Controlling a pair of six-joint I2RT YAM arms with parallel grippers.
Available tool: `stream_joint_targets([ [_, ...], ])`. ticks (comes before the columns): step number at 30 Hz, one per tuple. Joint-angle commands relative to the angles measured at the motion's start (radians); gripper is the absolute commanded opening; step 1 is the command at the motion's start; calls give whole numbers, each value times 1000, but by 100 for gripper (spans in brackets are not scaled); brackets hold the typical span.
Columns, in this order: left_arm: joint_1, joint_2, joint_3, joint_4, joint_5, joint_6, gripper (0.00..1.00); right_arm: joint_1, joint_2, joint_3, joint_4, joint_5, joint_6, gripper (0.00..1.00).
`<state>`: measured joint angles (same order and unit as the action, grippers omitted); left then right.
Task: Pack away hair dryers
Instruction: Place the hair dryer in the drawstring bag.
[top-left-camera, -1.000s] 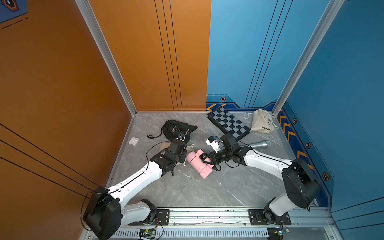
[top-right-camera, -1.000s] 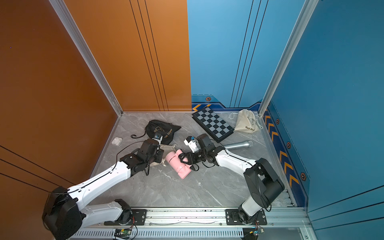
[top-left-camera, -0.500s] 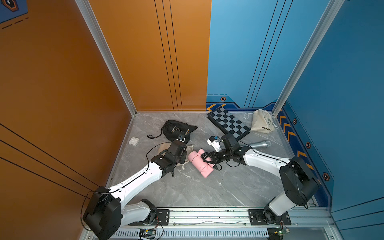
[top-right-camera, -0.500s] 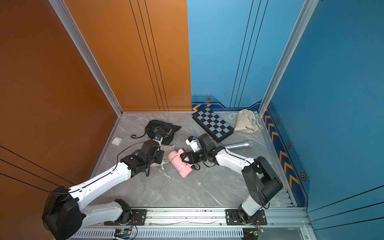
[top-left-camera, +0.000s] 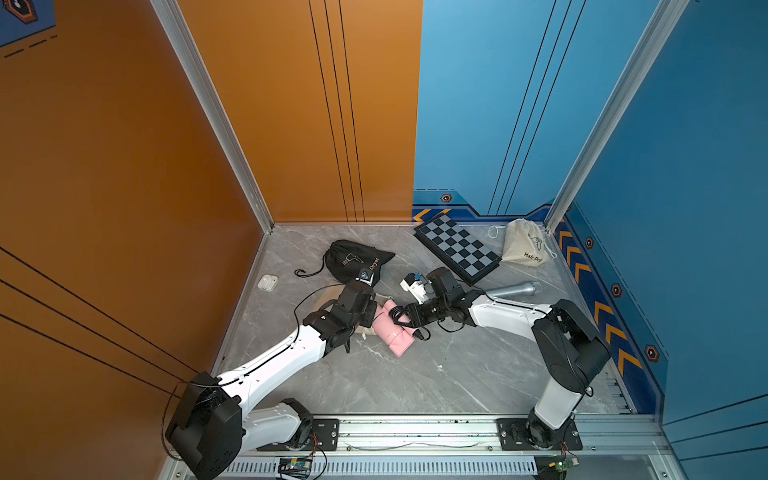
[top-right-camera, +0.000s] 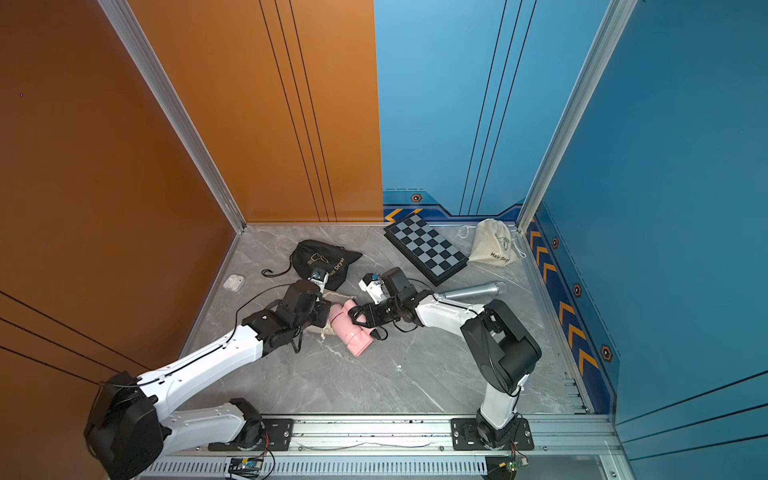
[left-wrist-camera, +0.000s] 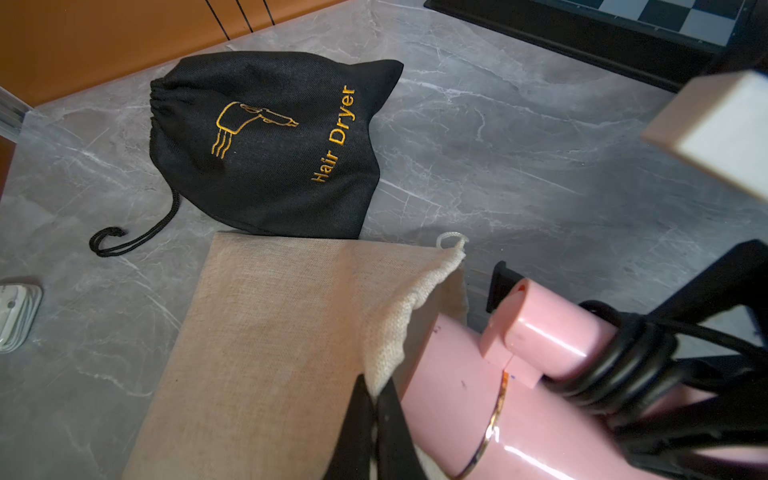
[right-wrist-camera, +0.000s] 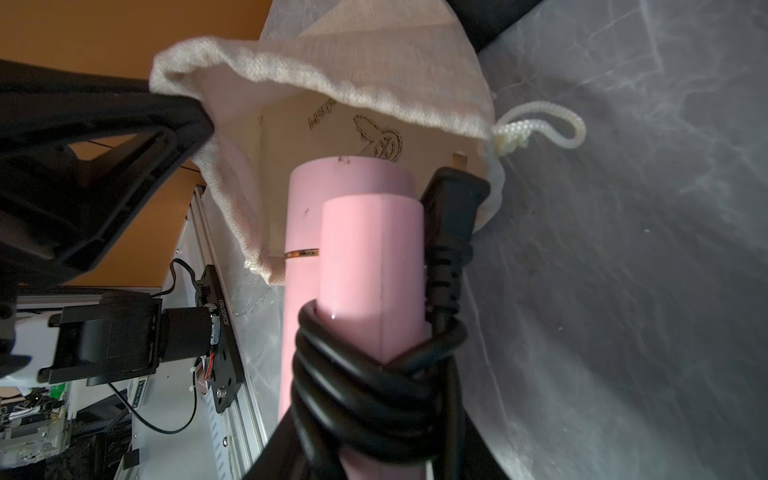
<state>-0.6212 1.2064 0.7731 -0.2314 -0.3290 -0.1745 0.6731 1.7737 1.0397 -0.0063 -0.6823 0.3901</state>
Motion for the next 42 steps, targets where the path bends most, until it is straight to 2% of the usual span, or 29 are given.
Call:
stream_joint_targets([
  [1,-16,8,7,23,23,-7,0,13,20,49,58,-54,11,24],
  [10,-33,27,21,30,48,-4,0,19,82,95,83,-102,38,24],
  [15,-53,27,26,33,63,6,0,16,120,115,153,-128,101,24],
  [20,-71,17,25,33,103,34,0,9,155,142,239,-155,185,24],
  [26,-89,-13,19,33,175,65,0,-23,193,137,413,-192,349,24],
  [34,-95,-58,3,14,245,74,0,-49,267,94,769,-198,636,24],
  [37,-95,-76,1,-11,228,76,0,-65,270,76,819,-194,672,24],
  [42,-81,-96,0,-54,180,78,0,-73,242,58,804,-172,656,23],
])
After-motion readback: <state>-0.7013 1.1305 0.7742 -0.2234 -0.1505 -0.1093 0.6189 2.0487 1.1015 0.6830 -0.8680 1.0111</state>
